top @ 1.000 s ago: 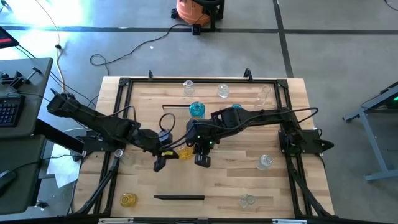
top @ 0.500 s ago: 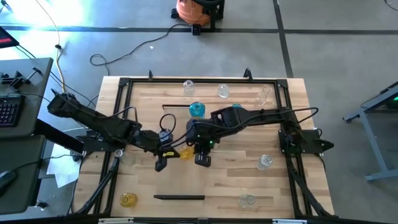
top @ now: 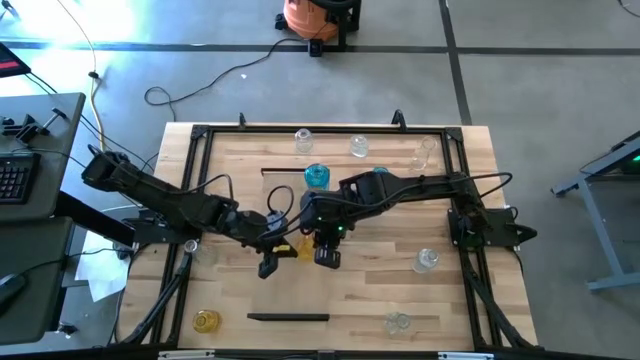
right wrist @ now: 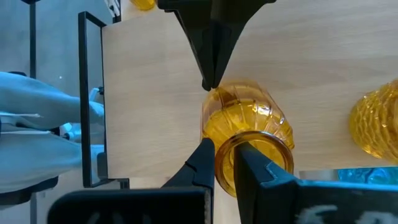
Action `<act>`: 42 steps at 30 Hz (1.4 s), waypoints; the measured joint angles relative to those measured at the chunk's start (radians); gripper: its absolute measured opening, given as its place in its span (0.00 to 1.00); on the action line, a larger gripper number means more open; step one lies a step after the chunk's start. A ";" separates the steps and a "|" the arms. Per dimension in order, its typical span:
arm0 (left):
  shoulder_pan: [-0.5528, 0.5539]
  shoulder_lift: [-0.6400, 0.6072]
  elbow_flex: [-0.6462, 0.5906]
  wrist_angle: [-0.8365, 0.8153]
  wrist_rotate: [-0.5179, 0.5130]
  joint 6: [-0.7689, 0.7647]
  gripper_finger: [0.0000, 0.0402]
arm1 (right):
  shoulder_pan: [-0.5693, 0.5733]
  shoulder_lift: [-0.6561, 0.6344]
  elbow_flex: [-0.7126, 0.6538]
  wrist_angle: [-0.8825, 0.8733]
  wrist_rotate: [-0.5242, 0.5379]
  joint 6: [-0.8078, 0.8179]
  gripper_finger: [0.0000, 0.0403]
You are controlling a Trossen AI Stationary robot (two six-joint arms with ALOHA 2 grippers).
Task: Sort vases onto shelf
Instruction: Put the right yellow vase on the shelf to align with the other yellow vase
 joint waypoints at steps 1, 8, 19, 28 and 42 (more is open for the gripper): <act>0.002 0.000 0.000 -0.001 0.002 0.000 0.00 | 0.000 0.000 0.000 0.000 0.002 0.000 0.02; 0.008 -0.001 0.000 -0.007 0.014 0.002 0.00 | 0.000 0.000 0.000 0.017 0.000 -0.006 0.02; 0.009 -0.001 -0.001 -0.023 -0.018 0.004 0.00 | 0.001 0.000 0.000 0.062 -0.012 -0.005 0.11; 0.013 0.000 -0.001 -0.024 -0.042 0.004 0.00 | 0.002 0.000 0.005 0.176 -0.047 -0.009 0.13; 0.008 0.000 -0.001 0.001 0.009 -0.023 0.00 | 0.008 0.000 0.004 0.158 -0.048 0.036 0.13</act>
